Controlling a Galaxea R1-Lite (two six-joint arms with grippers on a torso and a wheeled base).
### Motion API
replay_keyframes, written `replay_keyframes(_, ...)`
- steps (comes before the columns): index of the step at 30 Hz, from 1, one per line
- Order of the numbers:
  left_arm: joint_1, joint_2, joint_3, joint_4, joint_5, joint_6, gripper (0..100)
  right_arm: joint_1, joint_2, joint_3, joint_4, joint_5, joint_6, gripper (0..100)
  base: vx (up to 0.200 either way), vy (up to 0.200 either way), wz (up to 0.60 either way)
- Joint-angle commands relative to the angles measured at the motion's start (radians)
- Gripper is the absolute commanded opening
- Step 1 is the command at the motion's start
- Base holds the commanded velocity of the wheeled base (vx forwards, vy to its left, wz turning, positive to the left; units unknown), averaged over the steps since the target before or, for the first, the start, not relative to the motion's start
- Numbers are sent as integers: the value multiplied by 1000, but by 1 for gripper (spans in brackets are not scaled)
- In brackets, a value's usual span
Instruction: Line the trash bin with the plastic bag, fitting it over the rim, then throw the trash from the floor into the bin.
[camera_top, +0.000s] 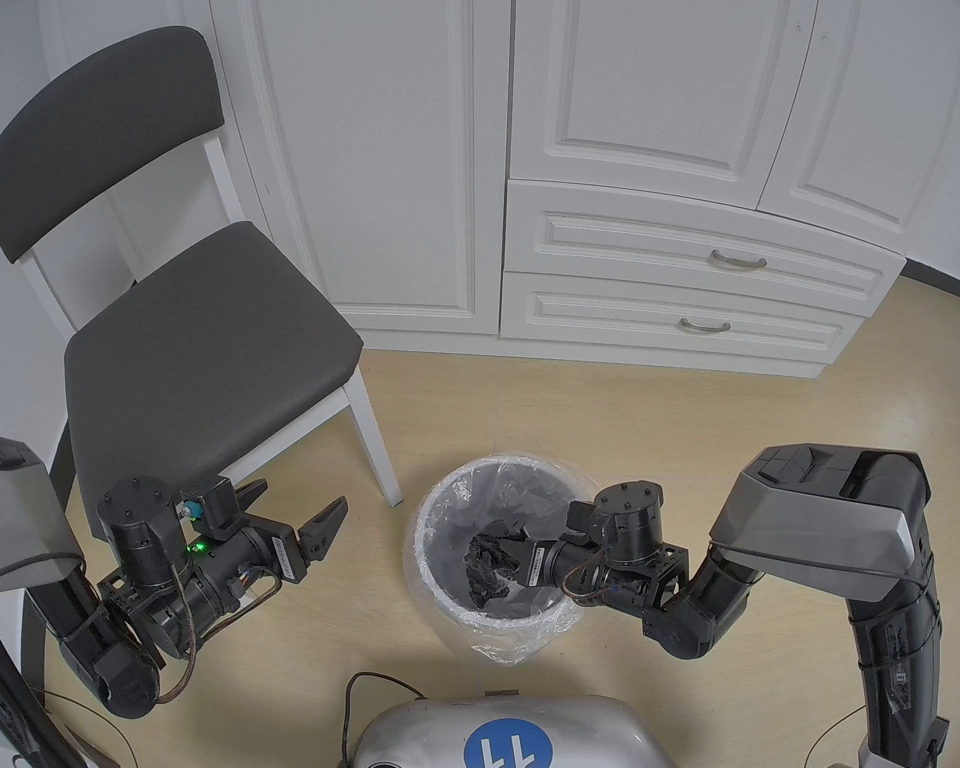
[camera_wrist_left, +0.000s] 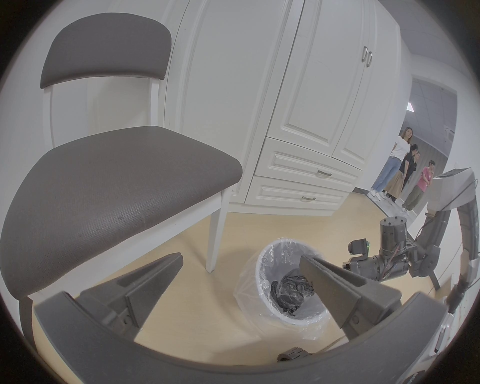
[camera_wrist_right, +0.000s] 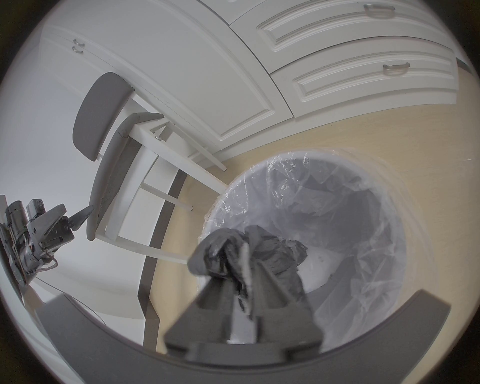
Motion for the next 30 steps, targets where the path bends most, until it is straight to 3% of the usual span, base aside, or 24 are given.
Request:
replay_keyframes(1, -2, 3, 0, -1, 1, -1, 100, -1, 25, -2, -16, -2, -1, 100, 0, 0, 0)
replay_keyframes(18, -18, 6, 3, 1, 2, -1, 100, 7, -6, 23, -19, -6, -37, 100, 0, 0, 0)
replay_keyframes(24, -18, 6, 3, -1, 5, -1, 100, 32, -41, 29, -13, -187, -242, 100, 0, 0, 0)
replay_keyframes(30, -18, 6, 3, -1, 7, -1, 100, 61, -90, 40, -18, -244, -278, 100, 0, 0, 0)
